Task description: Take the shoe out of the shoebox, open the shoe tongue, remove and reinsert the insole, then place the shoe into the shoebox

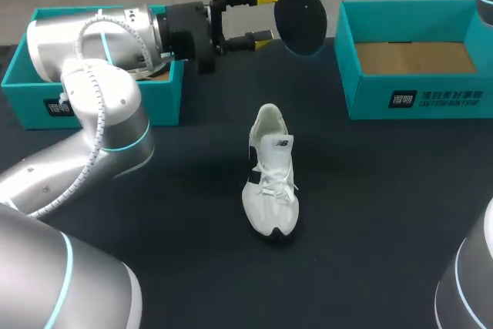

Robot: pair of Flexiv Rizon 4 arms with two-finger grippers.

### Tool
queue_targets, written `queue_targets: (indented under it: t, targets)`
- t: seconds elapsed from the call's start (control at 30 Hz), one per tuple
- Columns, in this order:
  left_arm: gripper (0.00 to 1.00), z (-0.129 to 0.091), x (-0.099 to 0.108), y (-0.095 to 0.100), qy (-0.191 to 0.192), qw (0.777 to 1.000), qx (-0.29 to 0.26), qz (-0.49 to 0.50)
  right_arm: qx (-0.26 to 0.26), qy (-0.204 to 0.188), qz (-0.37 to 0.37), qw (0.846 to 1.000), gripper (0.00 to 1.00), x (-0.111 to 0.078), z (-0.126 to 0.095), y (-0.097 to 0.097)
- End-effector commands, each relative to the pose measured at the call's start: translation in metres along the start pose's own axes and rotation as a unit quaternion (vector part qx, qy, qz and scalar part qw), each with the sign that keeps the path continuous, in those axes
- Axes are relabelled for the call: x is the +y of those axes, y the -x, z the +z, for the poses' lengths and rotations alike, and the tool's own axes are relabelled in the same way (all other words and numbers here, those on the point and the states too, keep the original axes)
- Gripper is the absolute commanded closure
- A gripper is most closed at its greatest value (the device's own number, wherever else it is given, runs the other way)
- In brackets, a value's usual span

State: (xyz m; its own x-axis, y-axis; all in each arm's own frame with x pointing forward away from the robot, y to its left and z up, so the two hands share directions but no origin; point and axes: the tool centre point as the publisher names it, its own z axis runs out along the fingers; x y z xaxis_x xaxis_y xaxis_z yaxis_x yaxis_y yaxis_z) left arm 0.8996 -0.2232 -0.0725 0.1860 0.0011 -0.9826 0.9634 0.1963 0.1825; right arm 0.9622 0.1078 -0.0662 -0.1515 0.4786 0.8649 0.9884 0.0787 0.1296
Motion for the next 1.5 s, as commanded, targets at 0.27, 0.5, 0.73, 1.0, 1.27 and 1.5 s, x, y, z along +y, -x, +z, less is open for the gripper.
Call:
queue_targets:
  t: [0.27,0.5,0.73,1.0,1.27,1.5]
  targets:
    - [0.15,0.007,0.004,-0.008,-0.003,1.0,-0.02,-0.006,0.008,0.008,0.019,1.0,1.0,-0.011,0.013,-0.003]
    - [0.18,0.012,0.003,-0.008,-0.01,1.0,-0.017,-0.006,0.007,0.002,0.018,1.0,1.0,-0.015,0.017,-0.004]
    - [0.39,0.015,0.002,-0.008,-0.014,1.0,-0.018,-0.007,0.011,0.001,0.015,1.0,1.0,-0.014,0.024,-0.008]
    - [0.64,0.018,0.004,-0.011,-0.012,1.0,-0.015,-0.012,0.015,0.002,0.014,1.0,1.0,-0.012,0.028,-0.01]
    - [1.0,0.021,0.008,-0.014,-0.005,1.0,-0.011,-0.011,0.021,0.011,0.019,1.0,1.0,-0.017,0.031,-0.009]
    - [1.0,0.023,0.009,-0.016,-0.004,1.0,-0.011,-0.012,0.019,0.016,0.02,1.0,1.0,-0.018,0.029,-0.008]
